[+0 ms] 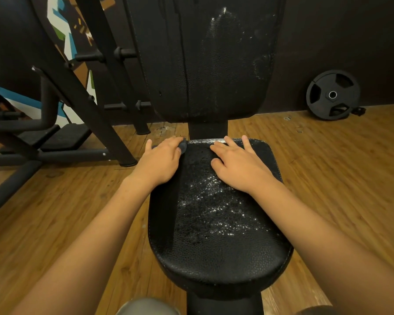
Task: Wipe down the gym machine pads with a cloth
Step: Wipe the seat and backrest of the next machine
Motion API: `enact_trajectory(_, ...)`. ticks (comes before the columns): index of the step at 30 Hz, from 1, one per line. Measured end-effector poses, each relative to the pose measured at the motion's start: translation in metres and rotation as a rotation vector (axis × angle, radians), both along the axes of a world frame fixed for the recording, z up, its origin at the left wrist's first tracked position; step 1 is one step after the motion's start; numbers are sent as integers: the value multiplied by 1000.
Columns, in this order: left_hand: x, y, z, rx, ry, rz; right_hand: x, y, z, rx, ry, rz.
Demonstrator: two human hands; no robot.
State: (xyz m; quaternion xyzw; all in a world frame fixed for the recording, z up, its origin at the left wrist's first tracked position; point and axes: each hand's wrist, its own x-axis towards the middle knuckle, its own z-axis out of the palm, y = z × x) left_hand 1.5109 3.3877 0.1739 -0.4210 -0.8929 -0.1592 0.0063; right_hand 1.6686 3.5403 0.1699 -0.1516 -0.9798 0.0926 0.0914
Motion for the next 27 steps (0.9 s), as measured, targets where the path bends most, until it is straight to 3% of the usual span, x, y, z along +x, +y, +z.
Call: enact_trajectory(27,18,6,7,-26,-37,54,-1,0,-2,-8,13,-6)
